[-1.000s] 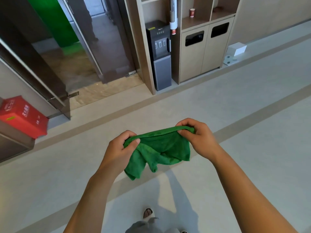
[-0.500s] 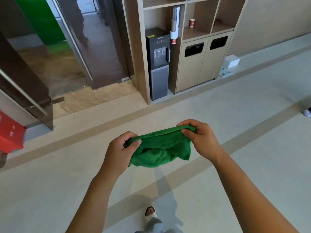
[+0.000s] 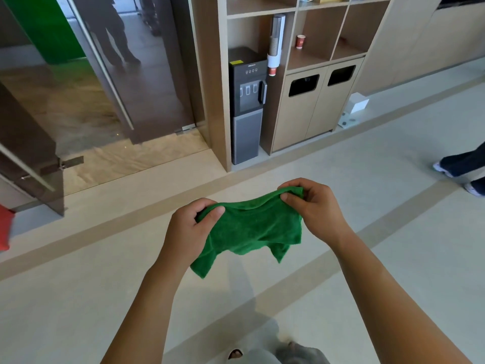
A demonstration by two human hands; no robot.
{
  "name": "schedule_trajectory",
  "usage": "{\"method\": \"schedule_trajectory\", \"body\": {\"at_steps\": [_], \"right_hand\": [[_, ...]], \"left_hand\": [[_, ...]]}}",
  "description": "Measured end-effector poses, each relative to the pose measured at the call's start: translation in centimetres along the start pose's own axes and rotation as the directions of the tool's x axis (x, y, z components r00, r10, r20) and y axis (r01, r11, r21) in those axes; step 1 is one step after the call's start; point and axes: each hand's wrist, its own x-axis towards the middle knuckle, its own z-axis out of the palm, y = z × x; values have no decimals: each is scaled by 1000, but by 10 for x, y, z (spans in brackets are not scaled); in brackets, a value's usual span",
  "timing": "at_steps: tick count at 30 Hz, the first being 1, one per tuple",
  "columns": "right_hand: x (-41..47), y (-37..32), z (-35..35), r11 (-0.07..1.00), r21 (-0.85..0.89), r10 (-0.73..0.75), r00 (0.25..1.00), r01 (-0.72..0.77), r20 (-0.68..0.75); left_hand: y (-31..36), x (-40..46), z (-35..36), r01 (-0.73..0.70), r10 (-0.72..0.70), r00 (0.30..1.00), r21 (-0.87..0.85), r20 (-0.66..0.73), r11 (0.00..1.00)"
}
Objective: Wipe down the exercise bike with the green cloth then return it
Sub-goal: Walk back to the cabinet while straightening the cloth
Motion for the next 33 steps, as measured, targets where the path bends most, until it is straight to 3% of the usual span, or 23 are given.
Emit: {"method": "schedule_trajectory", "body": {"at_steps": [8,18,28,33], "right_hand": [[66,15,-12,1000,8,14,1000,-14,7],[201,43,-62,994,111,12,999,-17,42],[322,68,-100,988,153,-2,974,-34,226],[356,70,-109,973,226,1,975,-52,221]], "left_hand": [[-9,63,11,-23,24,1000,17,-16,1000],[7,182,48,104,-99,993,101,-57,989],[28,269,82,201,-176,971,155,-163,967],[38,293,94,188,-159,967,135,-199,973]]}}
